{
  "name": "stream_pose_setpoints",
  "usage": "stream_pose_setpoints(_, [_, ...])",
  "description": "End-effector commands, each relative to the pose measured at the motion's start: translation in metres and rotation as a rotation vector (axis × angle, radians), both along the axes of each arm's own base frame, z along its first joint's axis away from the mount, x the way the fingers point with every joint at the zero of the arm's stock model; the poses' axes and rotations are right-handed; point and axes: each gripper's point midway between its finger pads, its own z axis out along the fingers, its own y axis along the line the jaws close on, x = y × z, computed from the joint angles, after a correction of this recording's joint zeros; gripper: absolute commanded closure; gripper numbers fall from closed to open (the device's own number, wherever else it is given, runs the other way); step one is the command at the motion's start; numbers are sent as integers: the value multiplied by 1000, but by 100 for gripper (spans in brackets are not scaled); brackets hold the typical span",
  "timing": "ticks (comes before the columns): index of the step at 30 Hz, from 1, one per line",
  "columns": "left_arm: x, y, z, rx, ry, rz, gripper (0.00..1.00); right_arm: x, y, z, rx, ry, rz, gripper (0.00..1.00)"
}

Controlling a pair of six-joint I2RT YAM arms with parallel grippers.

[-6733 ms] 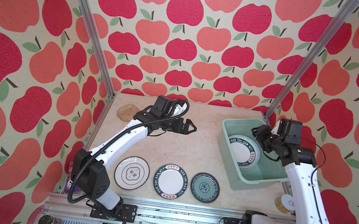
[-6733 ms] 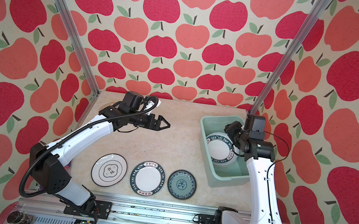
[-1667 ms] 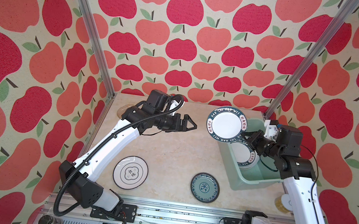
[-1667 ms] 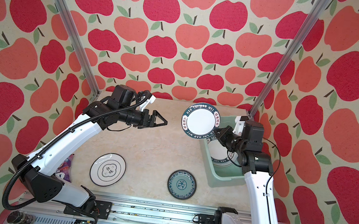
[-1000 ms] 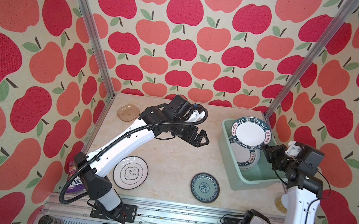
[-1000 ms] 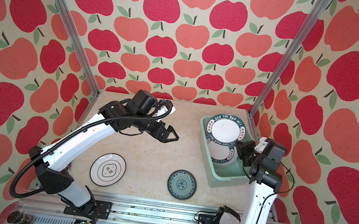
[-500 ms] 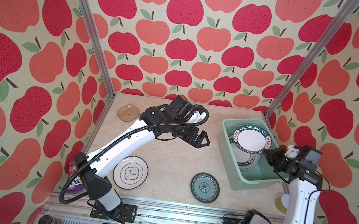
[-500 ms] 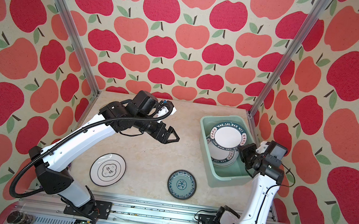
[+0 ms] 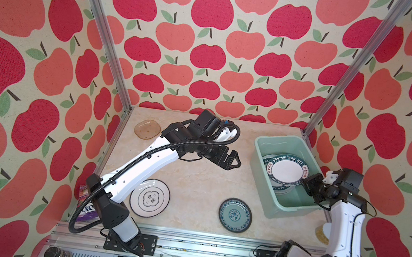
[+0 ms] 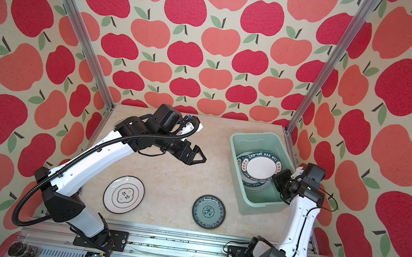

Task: Place the plates into the plastic bin on the countertop
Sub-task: Place the plate in the plastic bin.

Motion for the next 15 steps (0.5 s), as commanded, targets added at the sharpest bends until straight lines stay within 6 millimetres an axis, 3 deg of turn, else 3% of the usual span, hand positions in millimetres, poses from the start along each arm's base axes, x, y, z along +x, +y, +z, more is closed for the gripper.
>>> stream_pose_setpoints(1, [4,-6,-4,9,-16,-17,1,0,-2,-3,-31,7,27,100])
stream_pose_setpoints(15, [4,-3,-2,19,-20,-10,1,7,0,-25,-74,79,75,100])
